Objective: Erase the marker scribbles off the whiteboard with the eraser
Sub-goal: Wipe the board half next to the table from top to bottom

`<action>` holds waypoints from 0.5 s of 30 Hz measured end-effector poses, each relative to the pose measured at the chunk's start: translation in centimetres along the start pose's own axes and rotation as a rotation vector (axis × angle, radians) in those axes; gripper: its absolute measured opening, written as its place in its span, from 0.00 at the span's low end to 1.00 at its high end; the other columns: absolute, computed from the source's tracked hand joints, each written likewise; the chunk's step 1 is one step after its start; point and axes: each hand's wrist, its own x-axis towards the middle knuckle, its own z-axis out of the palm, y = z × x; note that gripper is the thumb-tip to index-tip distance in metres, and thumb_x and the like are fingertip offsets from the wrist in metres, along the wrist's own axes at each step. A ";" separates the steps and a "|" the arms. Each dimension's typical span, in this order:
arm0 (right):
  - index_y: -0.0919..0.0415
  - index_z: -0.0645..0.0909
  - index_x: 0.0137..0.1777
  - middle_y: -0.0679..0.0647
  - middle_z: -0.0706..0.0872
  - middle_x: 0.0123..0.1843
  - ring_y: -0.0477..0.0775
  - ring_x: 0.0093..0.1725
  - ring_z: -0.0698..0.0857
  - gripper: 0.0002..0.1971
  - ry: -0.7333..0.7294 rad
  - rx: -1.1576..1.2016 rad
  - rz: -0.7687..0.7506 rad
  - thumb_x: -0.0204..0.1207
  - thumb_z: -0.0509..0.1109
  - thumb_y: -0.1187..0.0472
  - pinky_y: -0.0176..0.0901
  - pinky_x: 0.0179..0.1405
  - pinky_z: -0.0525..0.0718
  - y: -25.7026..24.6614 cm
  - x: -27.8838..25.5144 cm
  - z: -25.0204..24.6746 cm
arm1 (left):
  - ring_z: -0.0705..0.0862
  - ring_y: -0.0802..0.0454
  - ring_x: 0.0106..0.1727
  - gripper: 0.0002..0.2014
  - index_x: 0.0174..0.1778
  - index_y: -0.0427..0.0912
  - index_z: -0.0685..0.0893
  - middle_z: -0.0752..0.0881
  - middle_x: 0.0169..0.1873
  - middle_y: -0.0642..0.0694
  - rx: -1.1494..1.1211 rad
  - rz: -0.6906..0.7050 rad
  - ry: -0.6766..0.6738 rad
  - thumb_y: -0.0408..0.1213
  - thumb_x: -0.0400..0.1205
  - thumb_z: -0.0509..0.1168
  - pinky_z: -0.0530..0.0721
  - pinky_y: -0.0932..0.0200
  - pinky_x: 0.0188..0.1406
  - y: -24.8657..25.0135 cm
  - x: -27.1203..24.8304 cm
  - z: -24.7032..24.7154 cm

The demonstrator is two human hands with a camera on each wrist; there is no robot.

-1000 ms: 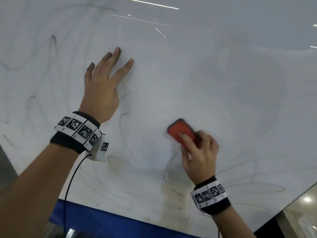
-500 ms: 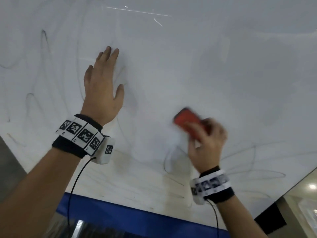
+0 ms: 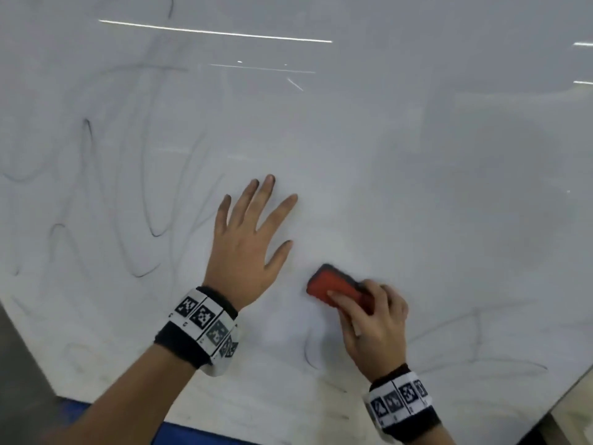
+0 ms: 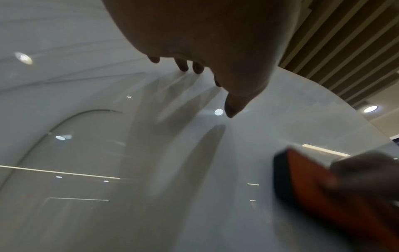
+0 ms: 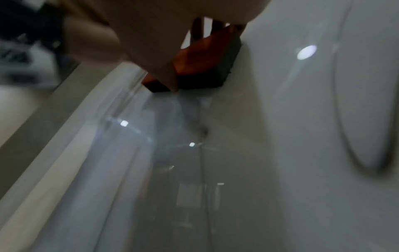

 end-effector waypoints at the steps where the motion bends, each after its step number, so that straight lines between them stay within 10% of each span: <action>1: 0.47 0.92 0.59 0.64 0.83 0.62 0.71 0.59 0.80 0.17 0.062 0.010 0.081 0.71 0.79 0.63 0.65 0.63 0.77 0.5 0.9 -0.6 | 0.55 0.44 0.90 0.32 0.88 0.55 0.64 0.54 0.90 0.46 -0.003 -0.009 0.008 0.52 0.87 0.64 0.55 0.33 0.87 0.1 -0.1 0.1; 5: 0.48 0.90 0.61 0.64 0.80 0.65 0.73 0.59 0.78 0.19 0.187 0.070 0.255 0.72 0.82 0.64 0.65 0.63 0.79 -0.3 -0.1 1.0 | 0.55 0.43 0.90 0.31 0.87 0.54 0.65 0.55 0.90 0.44 -0.009 -0.051 0.021 0.53 0.87 0.64 0.56 0.32 0.86 0.7 -0.1 0.6; 11: 0.43 0.90 0.60 0.57 0.77 0.66 0.64 0.57 0.78 0.23 -0.191 -0.014 -0.281 0.67 0.83 0.66 0.60 0.59 0.78 0.2 -4.9 2.4 | 0.55 0.43 0.90 0.32 0.87 0.53 0.65 0.55 0.90 0.44 0.021 -0.074 0.031 0.57 0.87 0.62 0.54 0.34 0.87 1.0 -0.3 0.8; 15: 0.49 0.88 0.61 0.64 0.80 0.64 0.70 0.57 0.80 0.18 0.106 0.002 0.099 0.72 0.81 0.65 0.62 0.60 0.79 3.6 -1.5 -2.1 | 0.55 0.42 0.90 0.33 0.87 0.52 0.65 0.56 0.89 0.42 0.013 -0.083 0.046 0.57 0.87 0.63 0.56 0.32 0.86 1.2 -0.5 0.9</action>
